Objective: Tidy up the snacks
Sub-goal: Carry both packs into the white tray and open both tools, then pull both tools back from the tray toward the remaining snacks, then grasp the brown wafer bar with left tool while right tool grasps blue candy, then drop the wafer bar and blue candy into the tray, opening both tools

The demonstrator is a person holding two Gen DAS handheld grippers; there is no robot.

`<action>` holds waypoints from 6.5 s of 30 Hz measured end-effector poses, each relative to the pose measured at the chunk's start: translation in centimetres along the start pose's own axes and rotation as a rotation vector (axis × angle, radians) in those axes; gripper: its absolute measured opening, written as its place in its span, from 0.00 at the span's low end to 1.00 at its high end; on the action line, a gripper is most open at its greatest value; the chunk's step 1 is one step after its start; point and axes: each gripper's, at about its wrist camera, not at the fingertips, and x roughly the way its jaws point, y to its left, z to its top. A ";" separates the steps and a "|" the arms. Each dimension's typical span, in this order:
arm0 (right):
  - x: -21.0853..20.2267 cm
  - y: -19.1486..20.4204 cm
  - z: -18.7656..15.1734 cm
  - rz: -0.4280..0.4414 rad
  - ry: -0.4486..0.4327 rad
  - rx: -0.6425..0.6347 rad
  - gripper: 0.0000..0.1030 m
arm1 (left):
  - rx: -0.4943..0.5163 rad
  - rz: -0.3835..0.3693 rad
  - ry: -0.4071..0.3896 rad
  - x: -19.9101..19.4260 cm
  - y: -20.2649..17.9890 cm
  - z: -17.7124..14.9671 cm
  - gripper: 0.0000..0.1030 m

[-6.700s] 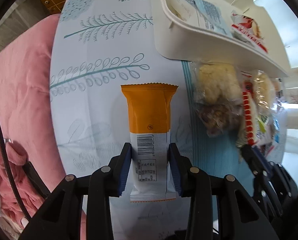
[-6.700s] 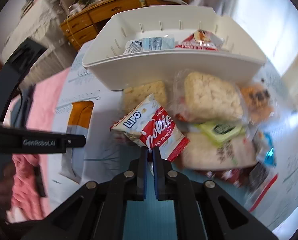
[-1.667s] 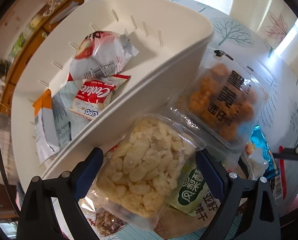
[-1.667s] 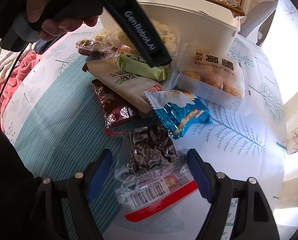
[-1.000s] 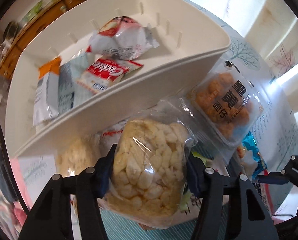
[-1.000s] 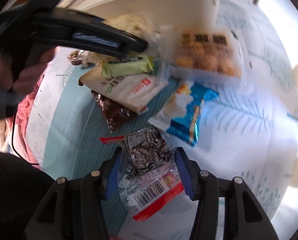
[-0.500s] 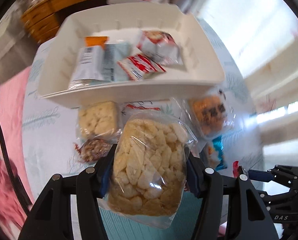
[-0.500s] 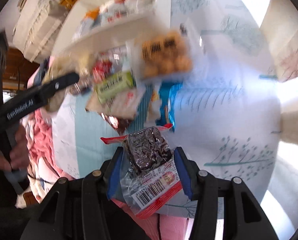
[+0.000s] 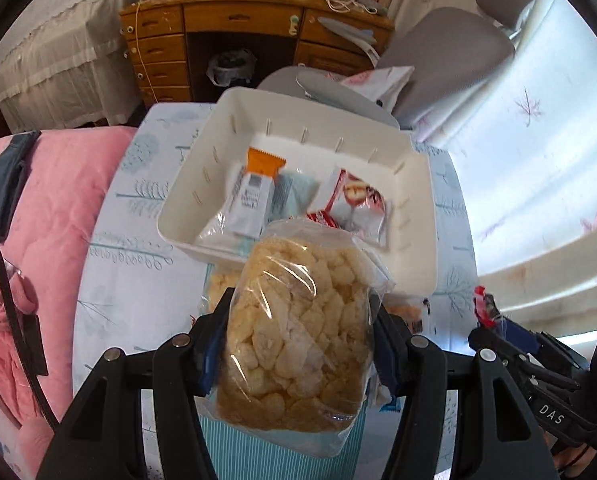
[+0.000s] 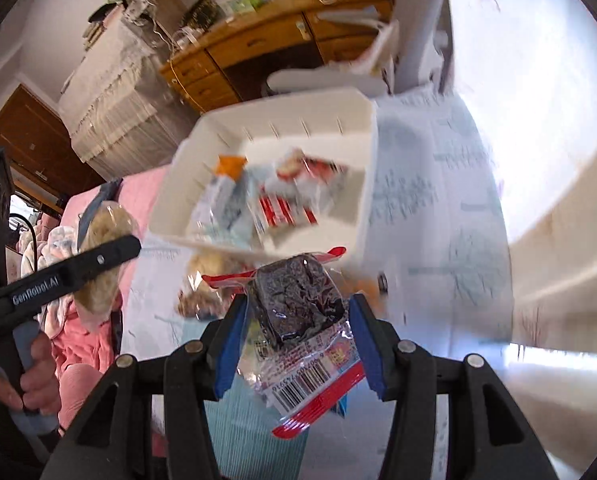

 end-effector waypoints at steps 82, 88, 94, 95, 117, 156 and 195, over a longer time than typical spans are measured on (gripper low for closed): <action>6.7 -0.9 -10.7 -0.187 0.083 0.178 0.78 | -0.158 -0.113 0.207 6.8 6.4 -9.5 0.87; 8.0 -1.1 -12.5 -0.203 0.132 0.198 0.78 | -0.164 -0.078 0.273 9.2 5.8 -11.1 0.87; 9.1 -1.7 -13.6 -0.210 0.176 0.219 0.78 | -0.200 -0.088 0.315 11.4 5.5 -12.1 0.87; 9.4 -1.8 -13.7 -0.213 0.187 0.219 0.78 | -0.209 -0.094 0.320 11.8 5.5 -12.1 0.87; 13.4 0.6 -13.2 -0.271 0.219 0.033 0.44 | -0.356 -0.124 0.318 13.9 5.2 -11.3 0.15; 2.6 4.1 -8.5 -0.145 -0.014 -0.003 0.33 | 0.027 -0.181 -0.074 -5.7 1.1 -2.6 0.10; 3.1 3.0 -1.8 -0.056 -0.170 -0.010 0.57 | -0.058 0.034 -0.069 -2.5 5.1 1.3 0.68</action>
